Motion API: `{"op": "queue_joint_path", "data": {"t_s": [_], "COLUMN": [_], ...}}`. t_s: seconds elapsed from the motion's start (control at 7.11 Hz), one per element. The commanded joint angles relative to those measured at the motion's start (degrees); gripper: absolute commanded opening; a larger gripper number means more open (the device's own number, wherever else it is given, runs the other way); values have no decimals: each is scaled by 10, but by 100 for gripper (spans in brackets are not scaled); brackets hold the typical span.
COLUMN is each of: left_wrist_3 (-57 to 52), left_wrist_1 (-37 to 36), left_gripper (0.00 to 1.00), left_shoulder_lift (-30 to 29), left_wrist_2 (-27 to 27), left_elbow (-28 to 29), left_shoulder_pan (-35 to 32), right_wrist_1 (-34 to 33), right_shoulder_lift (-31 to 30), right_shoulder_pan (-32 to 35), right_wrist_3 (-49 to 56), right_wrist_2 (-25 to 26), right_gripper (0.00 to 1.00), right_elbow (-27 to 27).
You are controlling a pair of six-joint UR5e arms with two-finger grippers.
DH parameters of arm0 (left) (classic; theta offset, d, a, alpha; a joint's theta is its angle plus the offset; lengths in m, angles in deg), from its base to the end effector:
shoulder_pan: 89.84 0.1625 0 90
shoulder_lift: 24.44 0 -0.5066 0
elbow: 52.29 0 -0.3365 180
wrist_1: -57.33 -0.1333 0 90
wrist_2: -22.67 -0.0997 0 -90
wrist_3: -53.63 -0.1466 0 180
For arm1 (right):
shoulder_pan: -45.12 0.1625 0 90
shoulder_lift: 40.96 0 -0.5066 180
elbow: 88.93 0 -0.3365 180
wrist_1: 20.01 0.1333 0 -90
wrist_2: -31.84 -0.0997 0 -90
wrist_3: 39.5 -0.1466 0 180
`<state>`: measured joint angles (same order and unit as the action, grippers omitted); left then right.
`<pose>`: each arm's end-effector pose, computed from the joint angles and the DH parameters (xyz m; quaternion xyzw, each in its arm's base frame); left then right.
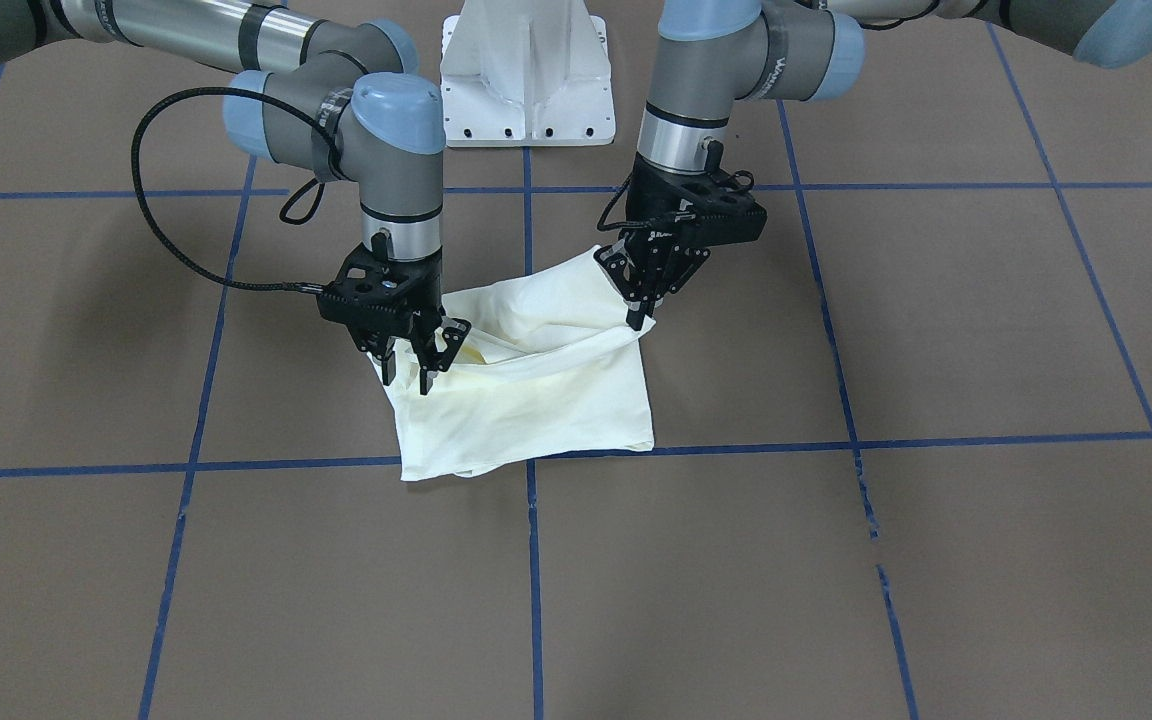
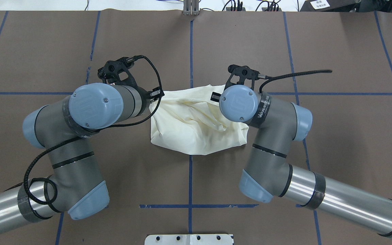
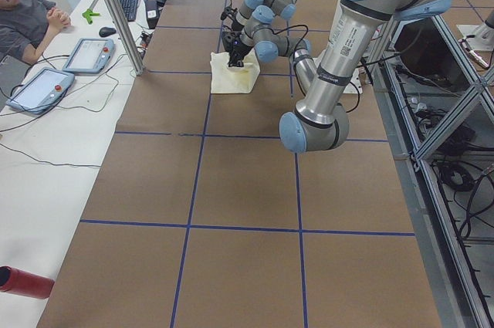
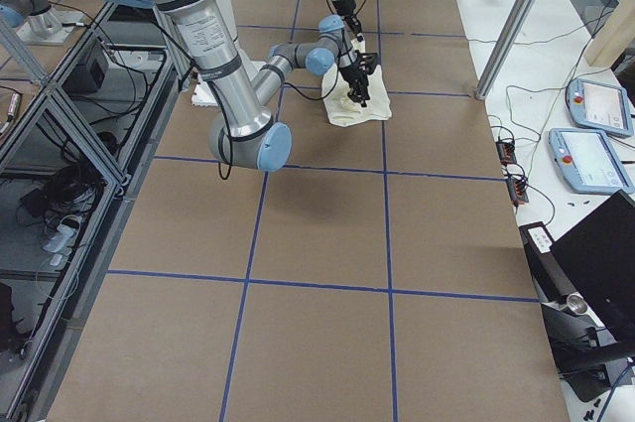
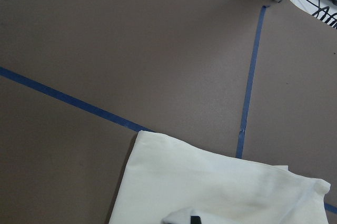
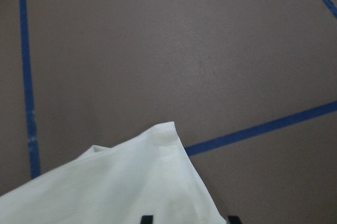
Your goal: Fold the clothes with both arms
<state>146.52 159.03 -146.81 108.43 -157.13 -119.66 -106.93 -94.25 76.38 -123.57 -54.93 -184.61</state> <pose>0.5152 -0.4615 0.3336 0.1457 0.4704 -0.2625 0.8298 -0.5468 -0.4975 0.3733 0.1478 -0.3579 0.2128 0.8971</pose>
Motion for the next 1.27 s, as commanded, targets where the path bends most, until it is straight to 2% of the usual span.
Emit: {"op": "queue_joint_path", "data": {"t_s": [0.0, 0.14, 0.42, 0.7, 0.98, 1.13], "left_wrist_3": [-13, -13, -13, -56, -67, -103], "left_wrist_1": [20, 45, 51, 134, 151, 151], "left_gripper": [0, 0, 0, 0, 0, 51], "left_shoulder_lift": [-1, -2, -53, -62, -64, -64], "left_wrist_2": [-1, 0, 1, 1, 2, 5], "left_elbow": [30, 47, 115, 209, 241, 240], "left_shoulder_pan": [-4, -13, -27, -53, -55, -55], "right_wrist_1": [-7, -7, -7, -6, -6, -5], "right_shoulder_lift": [-3, -3, -6, -8, -9, -8], "right_shoulder_pan": [28, 22, 19, 17, 14, 12], "right_wrist_3": [41, 41, 41, 41, 41, 41], "right_wrist_2": [-61, -60, -57, -56, -55, -56], "right_gripper": [100, 100, 100, 100, 100, 100], "right_elbow": [-76, -82, -82, -83, -82, -80]}}
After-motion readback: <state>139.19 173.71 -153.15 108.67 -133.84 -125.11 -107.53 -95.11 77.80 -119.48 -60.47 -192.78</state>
